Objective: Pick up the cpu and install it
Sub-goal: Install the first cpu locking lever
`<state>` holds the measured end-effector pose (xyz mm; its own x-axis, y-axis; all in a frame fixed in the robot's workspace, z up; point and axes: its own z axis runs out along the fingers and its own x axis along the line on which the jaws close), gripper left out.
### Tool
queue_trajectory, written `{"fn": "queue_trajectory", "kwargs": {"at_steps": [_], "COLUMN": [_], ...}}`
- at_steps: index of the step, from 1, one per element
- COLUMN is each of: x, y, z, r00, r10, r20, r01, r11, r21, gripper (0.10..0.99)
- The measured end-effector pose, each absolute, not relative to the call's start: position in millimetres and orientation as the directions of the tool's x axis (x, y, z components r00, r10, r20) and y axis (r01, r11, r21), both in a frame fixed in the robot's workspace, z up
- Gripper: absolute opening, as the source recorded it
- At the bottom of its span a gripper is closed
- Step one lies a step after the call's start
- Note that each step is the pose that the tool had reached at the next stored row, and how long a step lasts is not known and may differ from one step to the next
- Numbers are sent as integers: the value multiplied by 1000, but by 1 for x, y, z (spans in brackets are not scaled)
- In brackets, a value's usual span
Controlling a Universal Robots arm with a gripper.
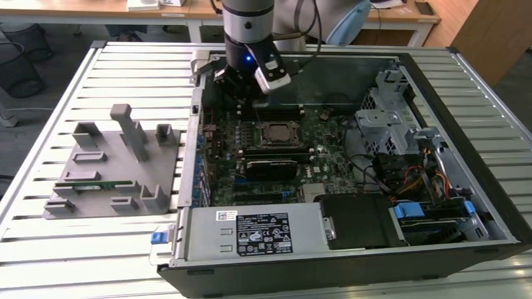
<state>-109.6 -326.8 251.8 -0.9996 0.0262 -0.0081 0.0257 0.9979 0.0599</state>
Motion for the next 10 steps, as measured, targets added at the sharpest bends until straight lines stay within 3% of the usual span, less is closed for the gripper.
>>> {"fn": "queue_trajectory", "kwargs": {"at_steps": [10], "x": [-111], "y": [-319], "z": [252], "r00": [-1000], "r10": [26], "r20": [-8], "r01": [26], "r11": [998], "r21": [60], "gripper": [106]}}
